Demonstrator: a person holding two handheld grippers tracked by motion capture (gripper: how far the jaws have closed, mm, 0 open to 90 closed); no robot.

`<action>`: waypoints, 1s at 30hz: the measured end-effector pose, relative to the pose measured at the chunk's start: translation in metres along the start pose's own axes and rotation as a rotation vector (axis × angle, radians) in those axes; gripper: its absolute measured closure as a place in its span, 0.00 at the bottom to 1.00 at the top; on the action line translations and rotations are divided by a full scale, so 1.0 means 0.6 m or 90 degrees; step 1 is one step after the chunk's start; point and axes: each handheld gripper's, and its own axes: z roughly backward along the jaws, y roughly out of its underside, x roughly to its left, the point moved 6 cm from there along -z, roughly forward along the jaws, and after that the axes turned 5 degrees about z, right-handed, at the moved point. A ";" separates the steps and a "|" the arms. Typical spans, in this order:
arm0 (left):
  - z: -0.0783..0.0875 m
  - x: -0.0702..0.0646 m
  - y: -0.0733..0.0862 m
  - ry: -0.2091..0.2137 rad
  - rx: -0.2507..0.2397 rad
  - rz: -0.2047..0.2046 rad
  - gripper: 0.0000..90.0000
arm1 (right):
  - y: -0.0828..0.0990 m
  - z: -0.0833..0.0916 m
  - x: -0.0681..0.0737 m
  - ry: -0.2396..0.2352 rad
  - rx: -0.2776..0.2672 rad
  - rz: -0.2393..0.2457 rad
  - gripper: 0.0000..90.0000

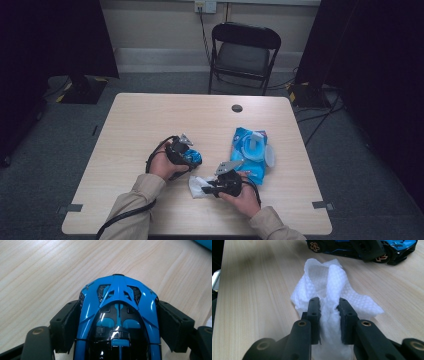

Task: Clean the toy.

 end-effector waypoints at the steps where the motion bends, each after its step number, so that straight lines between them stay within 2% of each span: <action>1: 0.001 0.001 0.000 -0.003 -0.003 -0.001 0.27 | 0.000 0.000 0.000 0.000 0.000 0.000 0.83; 6: 0.013 0.002 -0.002 0.001 -0.023 0.010 0.27 | 0.000 0.000 0.000 0.001 0.001 -0.002 0.83; 21: 0.075 0.013 -0.006 0.007 -0.102 0.037 0.27 | -0.001 0.000 -0.001 0.011 0.001 -0.024 0.88; 25: 0.084 0.015 -0.005 0.004 -0.113 0.030 0.27 | -0.001 -0.001 -0.001 0.012 -0.003 -0.032 0.89; 28: 0.081 0.011 -0.004 0.011 -0.105 0.030 0.27 | -0.002 -0.002 -0.001 0.011 -0.003 -0.033 0.89; 30: 0.073 0.011 -0.003 0.009 -0.087 0.025 0.27 | -0.002 -0.002 -0.001 0.011 -0.003 -0.034 0.89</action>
